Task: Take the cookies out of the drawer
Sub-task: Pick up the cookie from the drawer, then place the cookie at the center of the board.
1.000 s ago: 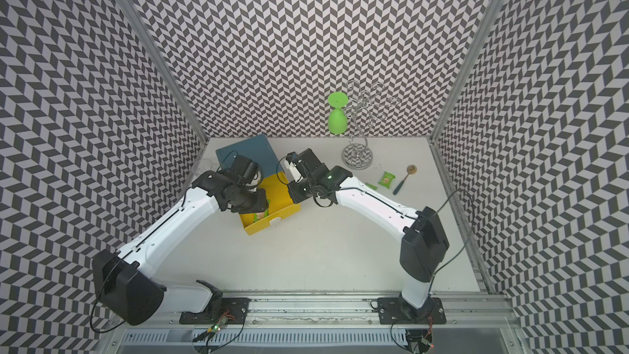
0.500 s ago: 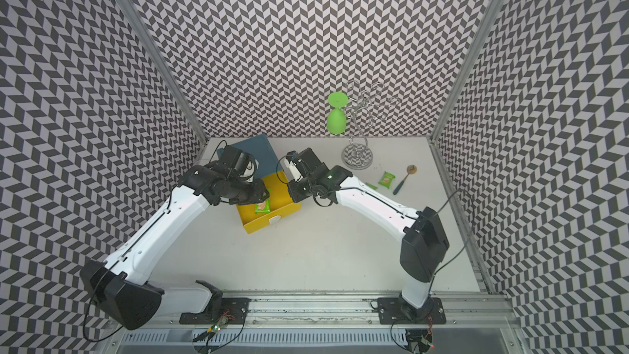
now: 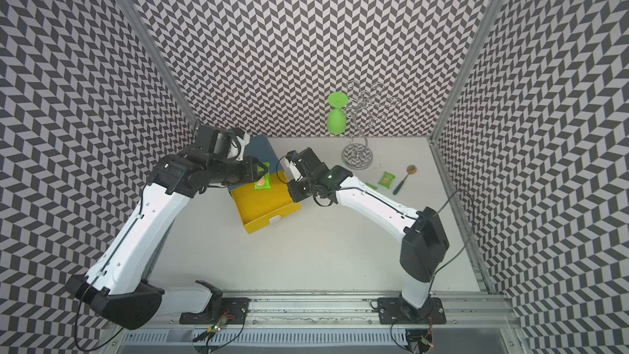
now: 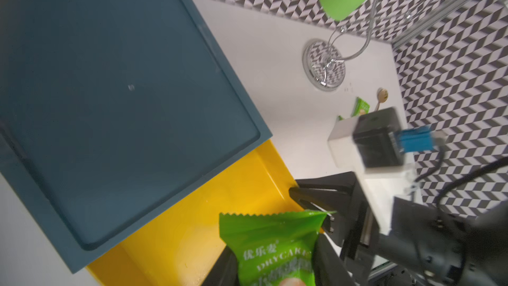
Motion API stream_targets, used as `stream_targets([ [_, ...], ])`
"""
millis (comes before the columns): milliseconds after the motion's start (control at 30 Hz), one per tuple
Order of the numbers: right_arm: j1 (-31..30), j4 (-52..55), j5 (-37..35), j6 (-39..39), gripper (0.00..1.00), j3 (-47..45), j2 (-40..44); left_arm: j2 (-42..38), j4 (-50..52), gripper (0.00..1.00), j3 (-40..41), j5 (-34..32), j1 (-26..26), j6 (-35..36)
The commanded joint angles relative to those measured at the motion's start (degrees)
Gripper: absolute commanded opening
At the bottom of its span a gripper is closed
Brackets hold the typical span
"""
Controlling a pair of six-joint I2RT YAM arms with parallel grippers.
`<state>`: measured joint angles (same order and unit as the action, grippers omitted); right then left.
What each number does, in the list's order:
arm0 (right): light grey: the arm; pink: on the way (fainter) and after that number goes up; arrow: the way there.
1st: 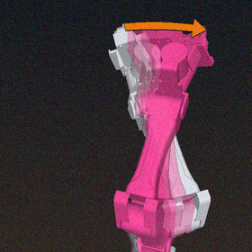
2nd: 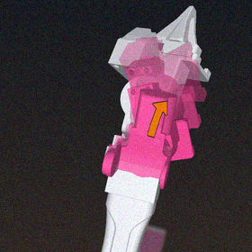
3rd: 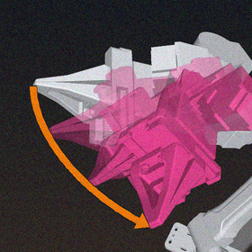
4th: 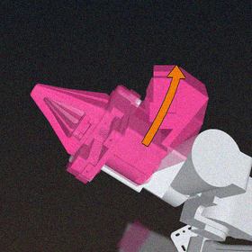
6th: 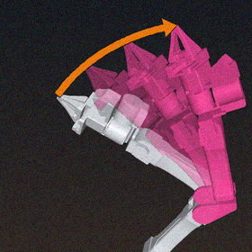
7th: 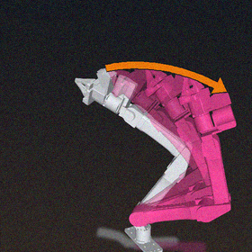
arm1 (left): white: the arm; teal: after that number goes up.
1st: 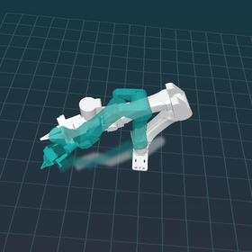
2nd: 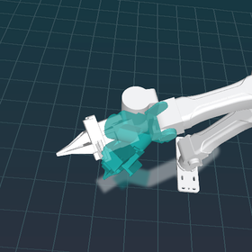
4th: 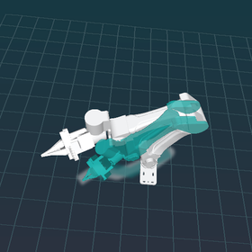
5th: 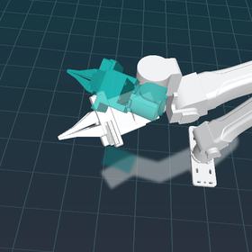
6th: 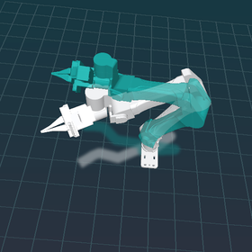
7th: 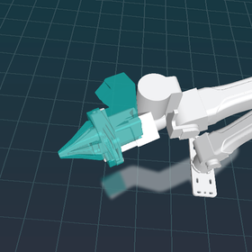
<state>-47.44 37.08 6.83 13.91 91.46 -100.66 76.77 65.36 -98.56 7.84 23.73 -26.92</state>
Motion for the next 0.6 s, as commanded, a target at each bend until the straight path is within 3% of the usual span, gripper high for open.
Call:
stream_targets([
  [0, -0.3, -1.3, 0.2, -1.3, 0.11, 1.9, -0.4, -0.5, 1.5, 0.40, -5.5, 0.1, -3.5, -1.0],
  [133, -0.2, -1.2, 0.0, -1.3, 0.11, 2.0, -0.5, -0.5, 2.9, 0.41, -10.9, -2.9, -12.1, -1.1],
  [267, -0.2, -1.1, 0.2, -1.5, 0.11, 2.3, -0.5, -1.6, 1.7, 0.42, -10.6, -6.6, -21.2, -1.5],
  [333, -0.2, -1.1, 0.1, -1.8, 0.11, 2.5, -0.6, -2.2, -0.6, 0.42, -7.3, -6.7, -24.9, -1.5],
  [467, -0.2, -1.0, 0.4, -2.2, 0.11, 3.1, -0.7, -4.1, -9.3, 0.42, 6.3, 1.8, -35.6, -1.5],
  [567, -0.1, -0.8, -0.2, -2.7, 0.11, 3.1, -0.7, -4.6, -14.7, 0.42, 15.7, 4.6, -41.6, -1.1],
])
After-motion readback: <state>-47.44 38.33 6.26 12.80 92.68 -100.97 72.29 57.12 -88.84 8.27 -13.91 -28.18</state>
